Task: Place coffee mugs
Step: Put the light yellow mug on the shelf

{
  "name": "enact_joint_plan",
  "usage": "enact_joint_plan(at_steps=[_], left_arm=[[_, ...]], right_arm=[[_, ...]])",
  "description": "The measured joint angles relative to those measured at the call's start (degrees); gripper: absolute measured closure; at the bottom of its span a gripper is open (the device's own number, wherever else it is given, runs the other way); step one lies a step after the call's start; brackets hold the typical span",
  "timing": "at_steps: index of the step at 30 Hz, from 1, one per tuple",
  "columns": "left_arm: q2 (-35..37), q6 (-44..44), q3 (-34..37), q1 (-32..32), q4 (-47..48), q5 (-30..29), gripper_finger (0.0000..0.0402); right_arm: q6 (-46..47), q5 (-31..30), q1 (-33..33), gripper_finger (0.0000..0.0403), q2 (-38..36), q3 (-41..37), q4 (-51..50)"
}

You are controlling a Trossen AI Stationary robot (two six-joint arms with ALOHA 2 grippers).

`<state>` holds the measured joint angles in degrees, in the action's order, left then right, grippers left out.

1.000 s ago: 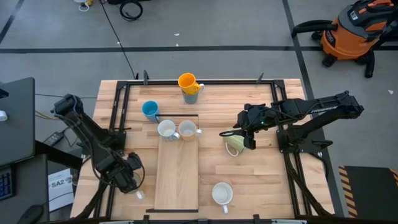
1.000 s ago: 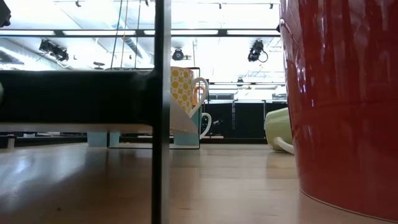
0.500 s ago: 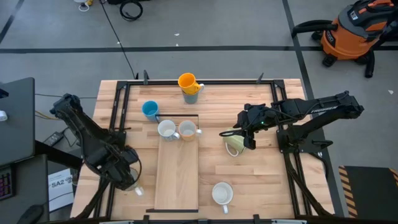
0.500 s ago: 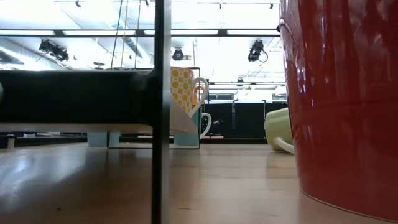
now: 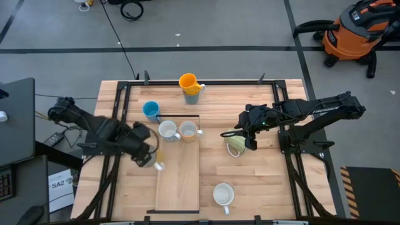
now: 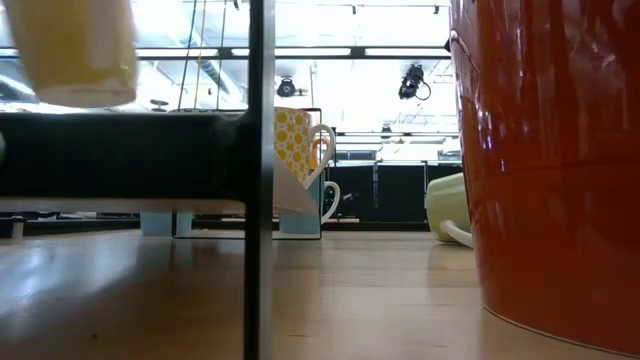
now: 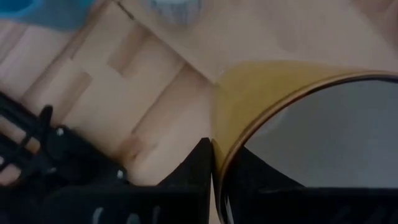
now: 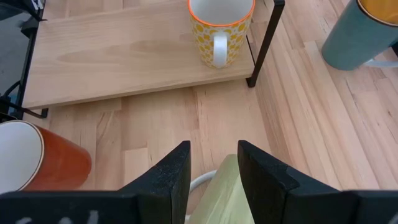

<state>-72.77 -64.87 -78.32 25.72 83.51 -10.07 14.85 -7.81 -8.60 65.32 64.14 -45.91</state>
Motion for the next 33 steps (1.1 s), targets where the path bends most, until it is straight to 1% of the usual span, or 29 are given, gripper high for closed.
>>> enact_joint_plan(at_steps=[4, 7, 13, 20, 25, 33], left_arm=[[0.0, 2.74, 0.0, -5.95, -2.56, -0.06, 0.0369], [-0.09, 2.58, 0.0, -8.13, -3.69, -0.27, 0.0369], [-2.97, 2.65, 0.0, -7.89, -4.11, 1.35, 0.0369], [-8.23, 3.99, 0.0, -7.27, -4.38, 1.46, 0.0369], [-11.29, 4.43, 0.0, -8.89, -4.71, 1.39, 0.0369], [-14.24, 5.97, 0.0, -11.1, -6.69, 1.33, 0.0369]], right_arm=[[0.0, 0.0, -0.01, 0.0265, 0.0, 0.0, 0.0], [0.02, 0.0, -0.02, 0.0264, 0.0, 0.0, 0.0], [0.0, 0.0, 0.0, 0.0265, 0.0, 0.0, 0.0], [0.0, 0.02, -0.01, 0.0265, 0.02, 0.02, 0.07], [0.02, 0.02, 0.0, 0.0264, 0.02, 0.02, 0.09], [0.0, 0.02, 0.0, 0.0265, 0.02, 0.02, 0.05]])
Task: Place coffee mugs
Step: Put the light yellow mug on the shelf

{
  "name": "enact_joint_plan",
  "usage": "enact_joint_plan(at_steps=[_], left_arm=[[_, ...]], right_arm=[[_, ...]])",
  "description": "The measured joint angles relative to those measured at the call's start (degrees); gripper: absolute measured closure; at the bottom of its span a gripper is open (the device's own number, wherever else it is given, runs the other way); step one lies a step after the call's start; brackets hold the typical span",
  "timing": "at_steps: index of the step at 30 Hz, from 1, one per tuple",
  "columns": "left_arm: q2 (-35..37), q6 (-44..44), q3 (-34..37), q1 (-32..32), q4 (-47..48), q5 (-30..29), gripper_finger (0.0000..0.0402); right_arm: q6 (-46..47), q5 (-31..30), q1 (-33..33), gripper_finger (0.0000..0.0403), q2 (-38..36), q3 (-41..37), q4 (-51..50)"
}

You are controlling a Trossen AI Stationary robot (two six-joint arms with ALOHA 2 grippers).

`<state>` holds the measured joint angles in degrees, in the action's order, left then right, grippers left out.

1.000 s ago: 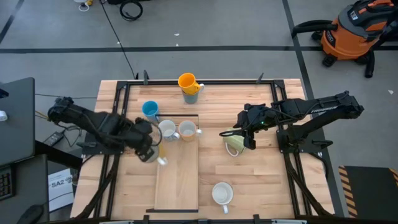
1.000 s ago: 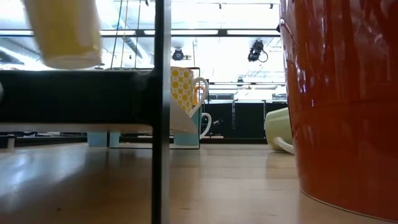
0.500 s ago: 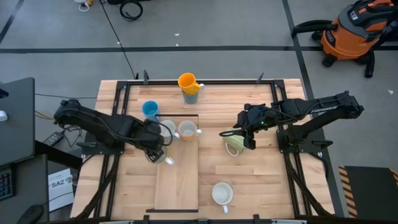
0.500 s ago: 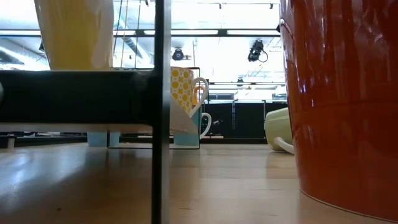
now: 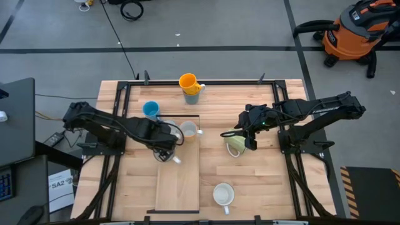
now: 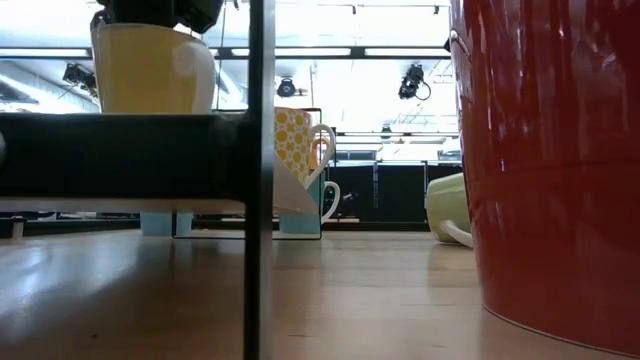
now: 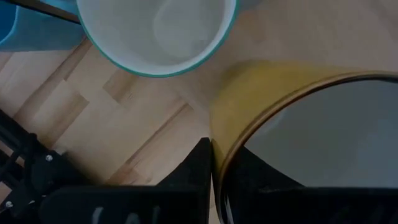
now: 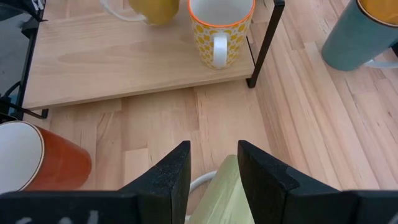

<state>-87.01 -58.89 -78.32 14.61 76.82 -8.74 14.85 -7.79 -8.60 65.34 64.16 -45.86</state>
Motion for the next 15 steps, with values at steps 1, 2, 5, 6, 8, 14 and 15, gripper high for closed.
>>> enact_joint_plan(at_steps=[1, 2, 5, 6, 8, 14, 15], left_arm=[[-0.35, 0.0, 0.0, -0.12, 0.14, 0.01, 0.0369], [-0.72, -0.02, 0.0, -0.24, 0.23, 0.01, 0.0369], [-1.85, -0.77, 0.0, -0.33, 0.32, 0.01, 0.0369], [-2.15, -0.93, 0.0, -0.33, 0.48, 0.1, 0.0369], [-2.67, -1.44, 0.0, -0.31, 0.63, 0.25, 0.0368], [-3.05, -1.67, 0.0, -0.31, 0.56, 0.05, 0.0367], [-3.05, -1.74, 0.0, -0.31, 0.57, -0.23, 0.0366]], right_arm=[[0.01, 0.0, -0.01, 0.0265, 0.0, 0.0, -0.01], [0.01, 0.0, 0.0, 0.0264, 0.0, 0.0, 0.0], [0.02, 0.0, 0.0, 0.0264, 0.0, 0.0, -0.01], [0.02, 0.0, 0.0, 0.0264, 0.0, 0.0, -0.01], [0.01, 0.0, -0.01, 0.0264, 0.0, 0.0, -0.02], [0.02, 0.0, 0.0, 0.0264, 0.0, 0.0, -0.03], [0.02, 0.0, -0.02, 0.0264, 0.0, 0.0, -0.03]])
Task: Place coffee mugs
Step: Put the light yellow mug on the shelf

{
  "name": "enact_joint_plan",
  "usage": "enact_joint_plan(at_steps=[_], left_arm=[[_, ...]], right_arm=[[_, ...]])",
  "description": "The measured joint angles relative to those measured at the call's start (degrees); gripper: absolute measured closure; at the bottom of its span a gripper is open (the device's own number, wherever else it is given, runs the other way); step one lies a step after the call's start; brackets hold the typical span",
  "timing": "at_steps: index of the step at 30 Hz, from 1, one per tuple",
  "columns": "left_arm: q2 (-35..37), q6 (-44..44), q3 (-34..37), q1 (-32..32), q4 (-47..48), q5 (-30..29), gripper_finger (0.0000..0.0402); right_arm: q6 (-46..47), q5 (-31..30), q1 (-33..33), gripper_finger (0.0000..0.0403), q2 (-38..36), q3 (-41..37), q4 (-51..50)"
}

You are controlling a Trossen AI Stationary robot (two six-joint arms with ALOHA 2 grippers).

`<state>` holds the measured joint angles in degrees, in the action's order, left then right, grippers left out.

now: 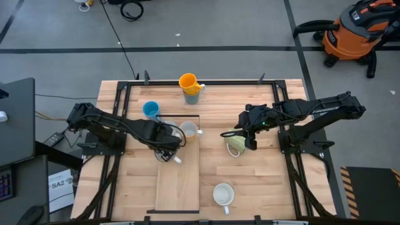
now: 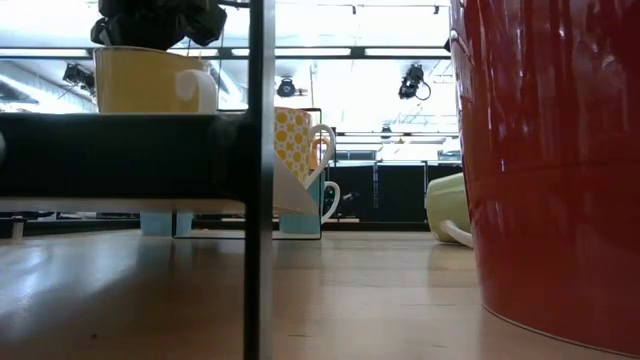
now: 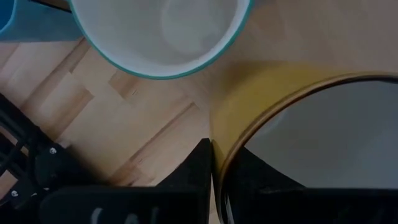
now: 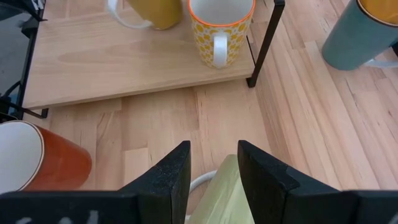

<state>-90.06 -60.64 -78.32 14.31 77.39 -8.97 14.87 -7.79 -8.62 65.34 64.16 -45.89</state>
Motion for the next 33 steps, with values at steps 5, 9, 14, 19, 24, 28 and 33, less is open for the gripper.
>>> enact_joint_plan(at_steps=[5, 9, 14, 19, 24, 28, 33], left_arm=[[0.0, -0.69, 0.0, 0.0, 0.1, -0.39, 0.0366], [0.0, -0.66, 0.0, 0.0, 0.13, -0.37, 0.0365], [0.0, -2.53, 0.0, 0.0, 0.13, -0.4, 0.0365], [0.0, -3.53, 0.0, 0.0, 0.16, -0.39, 0.0362], [0.04, -6.21, 0.0, 0.0, 0.29, -0.43, 0.0332], [0.04, -6.44, 0.0, 0.0, 0.28, -0.41, 0.0307], [0.04, -8.11, 0.0, 0.03, 0.36, -0.41, 0.029]], right_arm=[[-0.01, 0.0, 0.01, 0.0265, 0.0, 0.0, 0.0], [-0.01, 0.0, 0.02, 0.0264, 0.0, 0.0, -0.02], [-0.01, 0.0, 0.01, 0.0265, 0.0, 0.0, -0.02], [-0.02, 0.0, 0.02, 0.0264, 0.0, 0.0, -0.02], [-0.02, 0.0, 0.0, 0.0265, 0.0, 0.0, -0.02], [0.0, 0.0, 0.0, 0.0264, -0.02, 0.0, -0.02], [0.0, 0.0, 0.02, 0.0264, -0.02, 0.0, -0.04]])
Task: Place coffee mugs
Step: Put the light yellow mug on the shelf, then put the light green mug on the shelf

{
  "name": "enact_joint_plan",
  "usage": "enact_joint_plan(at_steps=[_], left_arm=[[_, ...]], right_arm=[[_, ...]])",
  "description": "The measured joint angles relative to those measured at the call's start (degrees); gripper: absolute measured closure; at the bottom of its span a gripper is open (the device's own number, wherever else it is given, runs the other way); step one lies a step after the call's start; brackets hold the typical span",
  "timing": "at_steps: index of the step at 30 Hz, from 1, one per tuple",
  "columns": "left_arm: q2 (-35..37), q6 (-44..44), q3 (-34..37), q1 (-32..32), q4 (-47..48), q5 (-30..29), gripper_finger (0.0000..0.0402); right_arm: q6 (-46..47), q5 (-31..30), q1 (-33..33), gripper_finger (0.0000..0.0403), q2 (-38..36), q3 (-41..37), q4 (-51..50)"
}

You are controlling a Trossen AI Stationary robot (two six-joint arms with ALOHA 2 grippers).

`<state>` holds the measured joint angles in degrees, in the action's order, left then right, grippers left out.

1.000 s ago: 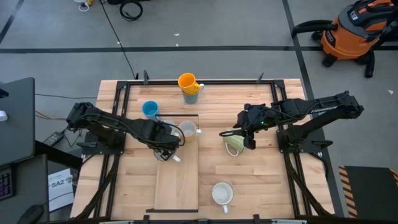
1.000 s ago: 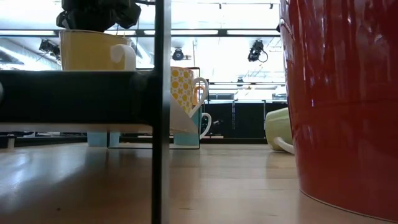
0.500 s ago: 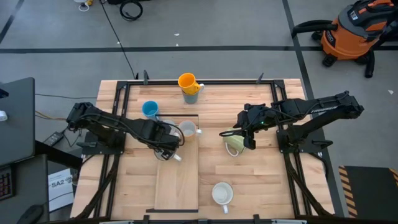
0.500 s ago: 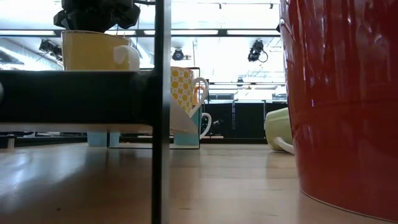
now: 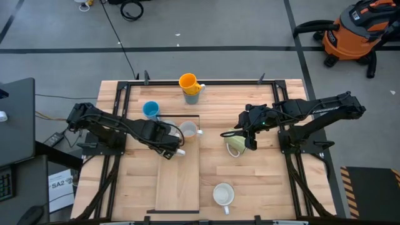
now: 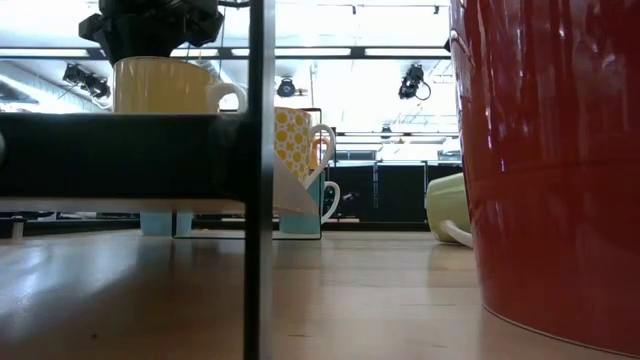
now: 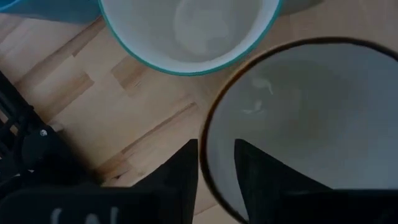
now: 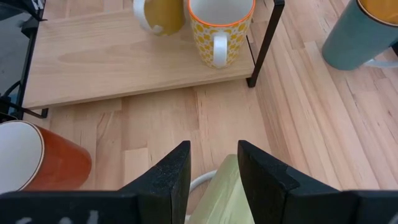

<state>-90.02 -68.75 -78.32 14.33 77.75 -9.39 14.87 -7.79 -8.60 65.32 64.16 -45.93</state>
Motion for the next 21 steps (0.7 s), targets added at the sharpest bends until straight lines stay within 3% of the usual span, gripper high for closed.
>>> enact_joint_plan(at_steps=[10, 21], left_arm=[[0.34, 3.96, 0.0, -0.05, 0.4, 0.19, 0.0285], [7.76, 12.51, -0.07, 3.16, 0.55, -1.58, 0.0285]], right_arm=[[-0.01, 0.0, 0.0, 0.0265, -0.02, -0.02, 0.0], [5.79, 3.62, -0.41, 0.0265, -0.02, -0.04, -2.87]])
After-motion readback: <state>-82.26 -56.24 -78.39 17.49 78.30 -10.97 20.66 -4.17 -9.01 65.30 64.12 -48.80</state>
